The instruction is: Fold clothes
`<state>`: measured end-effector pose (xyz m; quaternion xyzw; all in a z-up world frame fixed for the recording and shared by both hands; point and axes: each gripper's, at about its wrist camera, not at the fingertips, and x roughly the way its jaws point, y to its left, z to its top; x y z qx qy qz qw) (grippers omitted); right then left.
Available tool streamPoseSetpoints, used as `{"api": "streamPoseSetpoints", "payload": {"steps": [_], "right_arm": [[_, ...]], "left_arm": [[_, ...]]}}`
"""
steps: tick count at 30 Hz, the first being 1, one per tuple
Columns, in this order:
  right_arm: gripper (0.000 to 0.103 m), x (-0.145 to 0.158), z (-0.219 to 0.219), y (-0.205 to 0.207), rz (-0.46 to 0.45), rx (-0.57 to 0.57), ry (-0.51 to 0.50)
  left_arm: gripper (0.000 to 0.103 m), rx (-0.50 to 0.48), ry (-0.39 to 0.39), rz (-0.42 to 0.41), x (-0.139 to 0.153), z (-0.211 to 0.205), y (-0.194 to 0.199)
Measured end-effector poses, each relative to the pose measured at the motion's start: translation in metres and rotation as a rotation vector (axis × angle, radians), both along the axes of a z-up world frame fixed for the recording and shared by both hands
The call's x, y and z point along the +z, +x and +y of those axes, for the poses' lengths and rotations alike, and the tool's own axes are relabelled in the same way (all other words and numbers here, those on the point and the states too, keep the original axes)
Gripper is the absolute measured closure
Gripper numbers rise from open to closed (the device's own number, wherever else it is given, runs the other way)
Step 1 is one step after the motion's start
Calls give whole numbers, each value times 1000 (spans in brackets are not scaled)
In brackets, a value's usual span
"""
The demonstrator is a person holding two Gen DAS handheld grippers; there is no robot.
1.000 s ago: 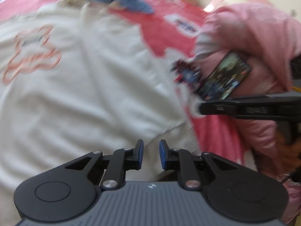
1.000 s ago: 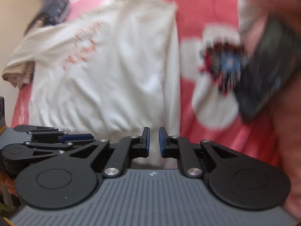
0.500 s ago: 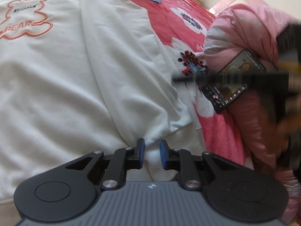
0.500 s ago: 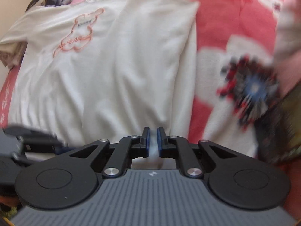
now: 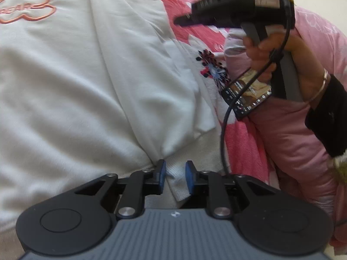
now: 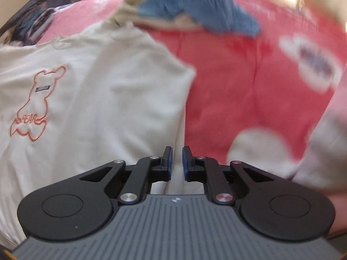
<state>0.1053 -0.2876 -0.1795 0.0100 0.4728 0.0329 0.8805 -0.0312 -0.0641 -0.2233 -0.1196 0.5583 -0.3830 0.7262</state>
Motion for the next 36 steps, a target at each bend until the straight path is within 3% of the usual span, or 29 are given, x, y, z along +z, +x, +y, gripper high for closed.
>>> {"api": "streamPoseSetpoints", "payload": {"steps": [4, 8, 14, 16, 20, 24, 29, 32, 36], "right_arm": [[94, 0, 9, 17, -46, 39, 7], [94, -5, 15, 60, -81, 11, 89], [97, -40, 26, 133, -45, -35, -52], [93, -29, 28, 143, -54, -51, -16], [93, -9, 44, 158, -103, 41, 73], [95, -34, 68, 200, -40, 101, 100], [99, -46, 62, 244, -66, -31, 120], [94, -36, 59, 253, -86, -61, 97], [94, -15, 50, 246, -135, -55, 215]], "left_arm": [[79, -1, -30, 17, -5, 3, 0], [79, 28, -59, 63, -11, 3, 4], [81, 41, -98, 124, -18, 7, 9], [81, 36, -109, 135, -19, 6, 12], [81, 22, -138, 167, -23, 11, 16], [85, 20, -149, 174, -26, 14, 14], [85, 24, -146, 184, -25, 14, 14], [85, 26, -155, 199, -26, 15, 16], [86, 30, -168, 212, -28, 16, 18]]}}
